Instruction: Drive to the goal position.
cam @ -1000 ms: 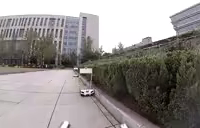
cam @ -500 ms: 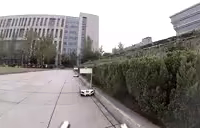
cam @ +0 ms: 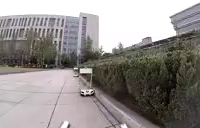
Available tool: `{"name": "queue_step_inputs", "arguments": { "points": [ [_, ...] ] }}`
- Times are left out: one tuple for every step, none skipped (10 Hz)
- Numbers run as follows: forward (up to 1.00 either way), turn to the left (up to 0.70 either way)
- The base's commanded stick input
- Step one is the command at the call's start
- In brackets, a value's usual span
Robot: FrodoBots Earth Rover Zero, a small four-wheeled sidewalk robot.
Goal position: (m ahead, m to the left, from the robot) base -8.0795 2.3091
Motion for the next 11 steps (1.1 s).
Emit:
{"name": "queue_step_inputs", "arguments": {
  "points": [
    [0.04, 0.0],
    [0.04, 0.0],
    [0.03, 0.0],
    [0.01, 0.0],
    [0.02, 0.0],
    [0.04, 0.0],
    [0.04, 0.0],
    [0.04, 0.0],
    [0.0, 0.0],
    [-0.01, 0.0],
    [-0.18, 0.0]
  ]
}}
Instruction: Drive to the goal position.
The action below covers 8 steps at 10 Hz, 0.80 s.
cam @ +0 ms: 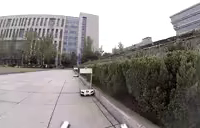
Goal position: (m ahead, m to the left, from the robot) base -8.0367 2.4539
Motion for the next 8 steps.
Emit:
{"name": "queue_step_inputs", "arguments": {
  "points": [
    [-0.36, 0.0],
    [-0.64, 0.0],
    [-0.21, 0.0],
    [0.0, 0.0],
    [0.0, 0.0],
    [0.0, 0.0],
    [0.0, 0.0],
    [0.01, 0.0]
  ]
}}
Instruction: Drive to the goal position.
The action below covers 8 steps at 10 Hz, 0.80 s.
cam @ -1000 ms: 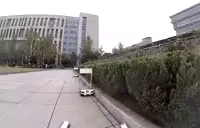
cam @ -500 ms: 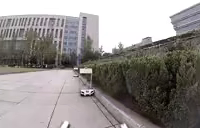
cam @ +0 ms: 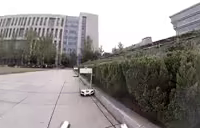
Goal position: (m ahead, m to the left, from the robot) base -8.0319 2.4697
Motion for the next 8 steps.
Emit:
{"name": "queue_step_inputs", "arguments": {
  "points": [
    [0.05, 0.0],
    [0.08, 0.0],
    [0.1, 0.0],
    [0.08, 0.0],
    [0.06, 0.0],
    [0.09, 0.0],
    [0.16, 0.0],
    [0.37, 0.0]
  ]
}}
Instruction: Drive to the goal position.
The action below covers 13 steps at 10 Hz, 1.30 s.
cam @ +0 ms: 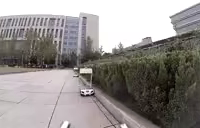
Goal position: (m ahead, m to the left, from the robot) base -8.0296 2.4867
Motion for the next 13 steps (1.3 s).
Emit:
{"name": "queue_step_inputs", "arguments": {
  "points": [
    [0.65, 0.03],
    [0.7, 0.14],
    [0.7, 0.27],
    [0.7, 0.32],
    [0.7, 0.35],
    [0.7, 0.35],
    [0.7, 0.35],
    [0.7, 0.35],
    [0.7, 0.35],
    [0.7, 0.35],
    [0.7, 0.35],
    [0.7, 0.35],
    [0.7, 0.35]
  ]
}}
